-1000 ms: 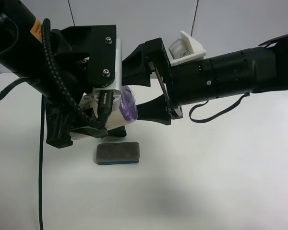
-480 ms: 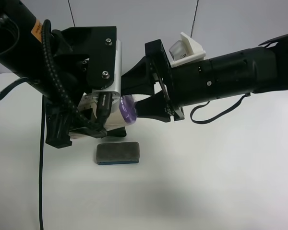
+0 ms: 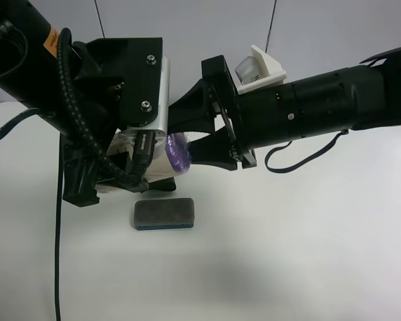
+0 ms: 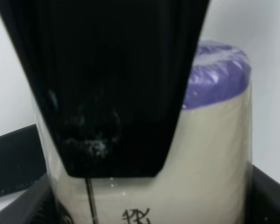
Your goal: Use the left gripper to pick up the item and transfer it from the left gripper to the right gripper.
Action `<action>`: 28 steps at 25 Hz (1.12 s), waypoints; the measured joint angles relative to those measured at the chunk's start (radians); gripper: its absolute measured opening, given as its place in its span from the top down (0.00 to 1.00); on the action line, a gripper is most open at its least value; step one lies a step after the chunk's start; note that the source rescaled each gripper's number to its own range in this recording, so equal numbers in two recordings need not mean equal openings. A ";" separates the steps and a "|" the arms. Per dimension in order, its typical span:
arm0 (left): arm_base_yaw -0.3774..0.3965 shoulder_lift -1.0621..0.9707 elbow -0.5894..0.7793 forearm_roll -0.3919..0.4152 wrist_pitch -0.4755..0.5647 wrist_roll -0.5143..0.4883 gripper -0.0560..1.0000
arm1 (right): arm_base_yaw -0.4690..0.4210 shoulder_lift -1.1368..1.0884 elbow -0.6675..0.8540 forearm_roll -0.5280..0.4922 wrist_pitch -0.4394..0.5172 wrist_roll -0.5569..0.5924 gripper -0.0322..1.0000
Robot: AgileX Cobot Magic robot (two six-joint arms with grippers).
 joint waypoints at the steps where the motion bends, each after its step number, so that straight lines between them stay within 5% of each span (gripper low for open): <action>1: 0.000 -0.001 -0.001 -0.003 -0.006 -0.010 0.52 | 0.000 0.000 0.000 -0.008 -0.012 0.000 0.97; 3: 0.000 -0.003 -0.002 -0.006 -0.012 -0.019 0.16 | 0.000 0.004 0.000 -0.025 -0.046 0.000 0.97; 6: 0.000 -0.003 -0.004 -0.006 -0.015 -0.021 0.03 | 0.000 0.006 0.000 -0.029 -0.060 0.000 0.97; 18: 0.000 -0.039 -0.007 0.035 0.039 -0.041 0.01 | 0.000 0.006 0.000 -0.028 -0.072 0.000 0.97; 28: 0.000 -0.245 -0.007 0.236 0.158 -0.392 0.01 | 0.000 0.006 0.000 -0.034 -0.089 0.000 0.97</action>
